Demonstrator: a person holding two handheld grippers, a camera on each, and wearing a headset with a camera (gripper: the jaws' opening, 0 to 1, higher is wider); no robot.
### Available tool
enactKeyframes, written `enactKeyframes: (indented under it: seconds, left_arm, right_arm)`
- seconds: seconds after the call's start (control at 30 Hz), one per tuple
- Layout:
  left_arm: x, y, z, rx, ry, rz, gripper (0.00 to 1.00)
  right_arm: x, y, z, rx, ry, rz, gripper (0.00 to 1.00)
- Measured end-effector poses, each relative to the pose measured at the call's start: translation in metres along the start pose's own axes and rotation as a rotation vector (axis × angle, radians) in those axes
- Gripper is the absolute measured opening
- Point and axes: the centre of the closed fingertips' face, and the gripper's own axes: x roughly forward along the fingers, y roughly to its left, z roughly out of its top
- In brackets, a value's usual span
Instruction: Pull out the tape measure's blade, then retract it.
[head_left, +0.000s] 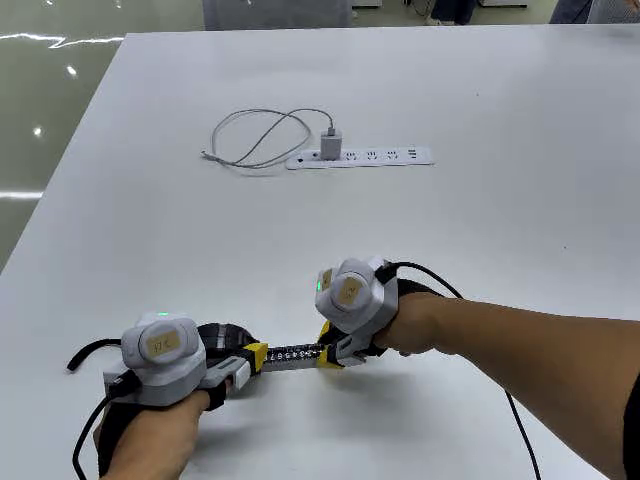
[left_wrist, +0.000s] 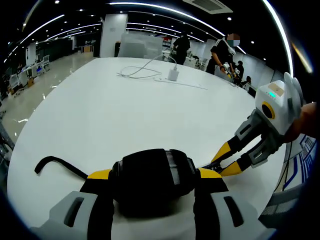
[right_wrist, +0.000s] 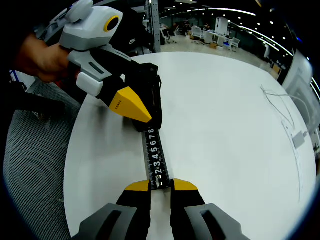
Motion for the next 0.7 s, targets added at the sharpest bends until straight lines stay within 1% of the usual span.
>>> enactKeyframes:
  seconds: [0.13,0.2,0.3,0.37,0.5,0.53,0.63,0.7]
  left_arm:
    - [0.0002,-0.0005,-0.0002,0.002,0.001,0.001,0.61]
    - [0.0000,-0.0007,-0.0002,0.002,0.002,0.001,0.61]
    - [-0.0001,-0.0007,-0.0001,0.000,0.002,0.001,0.60]
    - [0.0000,-0.0006,0.0001,0.000,0.002,0.002,0.60]
    - [0.0002,-0.0006,0.0001,-0.001,0.001,0.002,0.60]
    - [0.0003,-0.0006,0.0001,0.000,0.001,0.002,0.60]
    - [0.0001,-0.0007,0.0002,-0.001,0.000,0.003,0.60]
    - [0.0001,-0.0007,0.0001,-0.001,0.001,0.003,0.60]
  right_arm:
    - [0.0010,0.0009,0.0019,0.006,-0.010,0.007,0.11]
    - [0.0017,0.0016,0.0026,-0.016,-0.012,0.014,0.11]
    - [0.0026,0.0019,0.0038,-0.021,-0.008,0.012,0.10]
    - [0.0024,0.0013,0.0045,-0.042,-0.013,0.010,0.10]
    - [0.0024,0.0012,0.0057,-0.023,-0.026,0.005,0.10]
    - [0.0025,0.0012,0.0065,-0.007,-0.031,0.005,0.10]
    - [0.0026,0.0015,0.0072,-0.008,-0.032,0.005,0.10]
    - [0.0024,0.0006,0.0079,0.006,-0.024,0.011,0.10]
